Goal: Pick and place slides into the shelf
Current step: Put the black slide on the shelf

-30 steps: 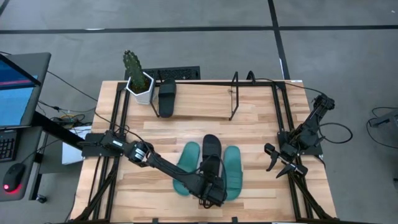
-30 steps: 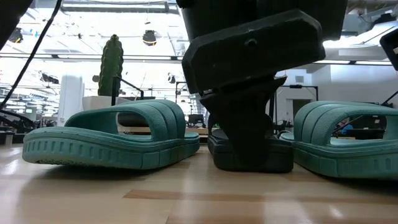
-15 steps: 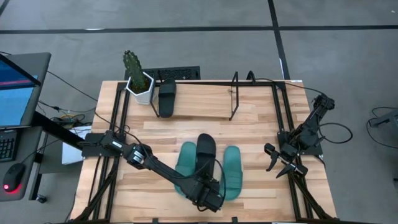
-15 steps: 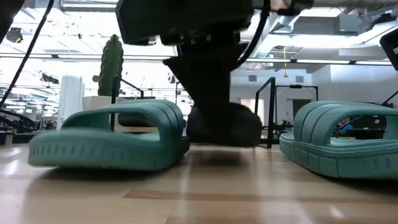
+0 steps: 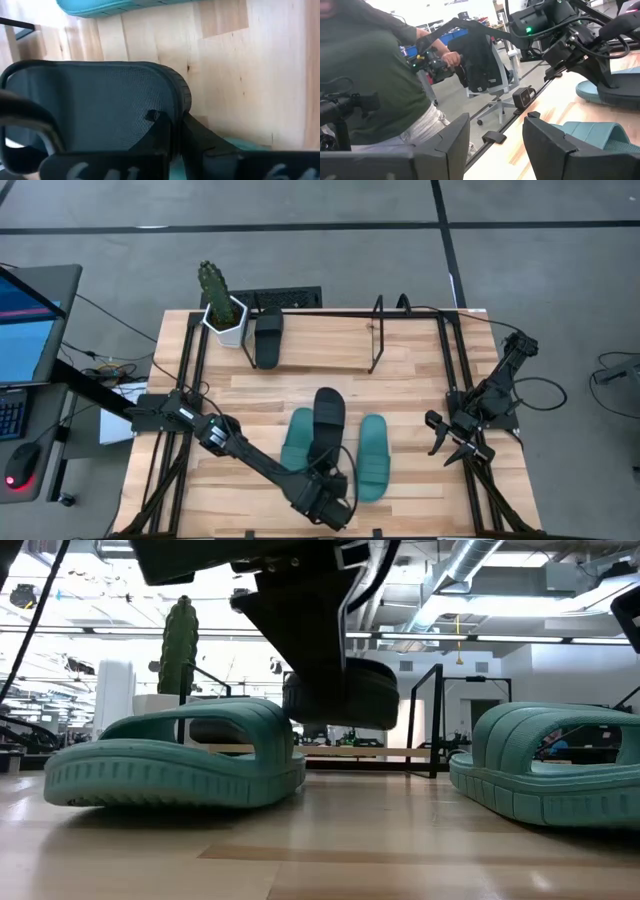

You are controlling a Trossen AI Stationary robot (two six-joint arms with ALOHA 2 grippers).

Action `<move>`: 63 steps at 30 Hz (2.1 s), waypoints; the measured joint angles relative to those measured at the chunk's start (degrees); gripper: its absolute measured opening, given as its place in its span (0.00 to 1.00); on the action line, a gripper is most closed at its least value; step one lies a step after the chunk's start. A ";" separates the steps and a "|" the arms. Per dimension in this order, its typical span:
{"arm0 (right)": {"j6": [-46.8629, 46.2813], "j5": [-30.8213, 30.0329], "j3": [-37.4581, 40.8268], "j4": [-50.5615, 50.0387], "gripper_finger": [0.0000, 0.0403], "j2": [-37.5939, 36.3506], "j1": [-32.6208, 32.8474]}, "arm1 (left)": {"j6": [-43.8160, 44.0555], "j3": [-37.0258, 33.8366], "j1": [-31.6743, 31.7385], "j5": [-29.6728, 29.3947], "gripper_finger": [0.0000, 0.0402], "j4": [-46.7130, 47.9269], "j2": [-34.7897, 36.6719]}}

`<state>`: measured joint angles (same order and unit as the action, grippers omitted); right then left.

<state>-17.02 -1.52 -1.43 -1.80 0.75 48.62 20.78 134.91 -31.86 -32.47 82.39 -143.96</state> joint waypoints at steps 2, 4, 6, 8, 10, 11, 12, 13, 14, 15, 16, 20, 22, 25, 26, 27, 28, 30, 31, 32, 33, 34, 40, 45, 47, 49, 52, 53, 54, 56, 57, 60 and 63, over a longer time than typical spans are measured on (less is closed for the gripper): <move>0.01 0.01 0.00 -0.02 0.42 0.00 0.00 | -0.02 0.00 -0.15 -1.02 0.01 0.78 0.00; 0.02 0.02 0.00 0.00 0.42 0.00 0.00 | 0.00 0.00 -0.15 -2.11 0.01 2.52 0.19; 0.02 0.00 0.00 0.00 0.42 0.00 0.00 | 0.01 0.02 -0.15 -3.17 0.01 3.92 0.52; 0.02 0.02 0.00 0.00 0.42 0.00 0.00 | 0.09 0.02 -0.12 -4.60 0.01 5.09 1.04; 0.00 0.00 0.00 -0.02 0.42 0.00 0.00 | 0.07 0.04 0.00 -6.12 0.01 6.39 1.68; 0.01 0.01 0.00 -0.01 0.42 0.00 0.00 | 0.04 0.04 0.05 -6.70 0.01 7.20 2.13; 0.00 0.00 0.00 0.00 0.42 0.00 0.00 | 0.04 0.04 0.26 -7.34 0.01 7.71 2.73; 0.00 0.00 0.00 -0.02 0.42 0.00 0.00 | 0.04 0.04 0.39 -7.97 0.01 7.76 3.44; 0.02 0.02 0.00 -0.02 0.42 0.00 0.00 | 0.03 0.05 0.59 -8.67 0.01 7.69 4.11; 0.02 0.00 0.00 0.00 0.42 0.00 0.00 | -0.18 0.07 0.78 -9.16 0.01 7.65 4.86; 0.00 0.02 0.00 0.00 0.42 0.00 0.00 | -0.65 0.07 1.00 -9.88 0.01 7.67 5.52; 0.01 0.00 0.00 -0.02 0.42 0.00 0.00 | -2.62 0.05 2.22 -12.39 0.01 7.67 8.29; 0.00 0.02 0.00 -0.02 0.42 0.00 0.00 | -4.05 0.02 2.95 -13.47 0.01 7.68 9.31; 0.00 0.02 0.00 -0.02 0.42 0.00 0.00 | -6.87 -0.02 4.42 -13.74 0.01 7.67 10.46; 0.02 0.01 0.00 -0.02 0.42 0.00 0.00 | -7.72 -0.02 4.98 -13.68 0.01 7.65 10.90; 0.00 0.01 0.00 -0.02 0.42 0.00 0.00 | -8.56 -0.04 5.62 -13.54 0.01 7.65 11.36; 0.01 0.01 0.00 -0.02 0.42 0.00 0.00 | -9.45 -0.04 6.32 -13.26 0.01 7.65 11.89; 0.02 0.00 0.00 -0.02 0.42 0.00 0.00 | -10.94 -0.04 7.77 -13.00 0.01 7.65 13.08; 0.00 0.00 0.00 -0.02 0.42 0.00 0.00 | -11.76 -0.05 8.59 -12.94 0.01 7.64 13.77; 0.00 0.02 0.00 -0.02 0.42 0.00 0.00 | -12.80 -0.11 9.41 -12.65 0.01 7.62 14.63; 0.00 0.00 0.00 0.00 0.42 0.00 0.00 | -13.86 -0.51 10.16 -12.20 0.01 7.58 15.77; 0.02 0.00 0.00 -0.02 0.42 0.00 0.00 | -14.66 -1.45 10.92 -11.69 0.01 7.46 17.33; 0.00 0.02 0.00 -0.02 0.42 0.00 0.00 | -17.15 -12.96 14.94 -11.30 0.01 6.14 28.94; 0.01 0.01 0.00 -0.02 0.42 0.00 0.00 | -20.72 -28.42 16.61 -9.75 0.01 -8.53 40.43; 0.01 0.02 0.00 -0.02 0.42 0.00 0.00 | -22.51 -34.50 17.02 -9.28 0.01 -14.46 43.96; 0.01 0.00 0.00 -0.02 0.42 0.00 0.00 | -24.24 -39.53 17.50 -9.10 0.01 -19.84 46.49; 0.00 0.00 0.00 -0.02 0.42 0.00 0.00 | -26.51 -45.74 18.60 -8.41 0.01 -26.01 48.92; 0.02 0.00 0.00 -0.01 0.42 0.00 0.00 | -27.40 -47.52 18.95 -8.40 0.01 -27.50 49.36; 0.00 0.01 0.00 -0.01 0.42 0.00 0.00 | -28.54 -49.25 19.35 -8.38 0.01 -28.83 49.75; 0.02 0.02 0.00 -0.02 0.42 0.00 0.00 | -30.65 -52.51 20.13 -8.34 0.01 -32.01 50.51; 0.00 0.00 0.00 -0.02 0.42 0.00 0.00 | -31.63 -54.06 20.68 -8.22 0.01 -33.83 50.93; 0.00 0.00 0.00 -0.01 0.42 0.00 0.00 | -34.55 -58.69 22.95 -5.04 0.01 -37.99 52.08; 0.00 0.00 0.00 -0.02 0.42 0.00 0.00 | -37.66 -63.10 26.08 -1.36 0.01 -42.09 52.91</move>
<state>-17.02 -1.52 -1.43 -1.83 0.75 48.62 -16.89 71.81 -5.78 -33.83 40.30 -91.05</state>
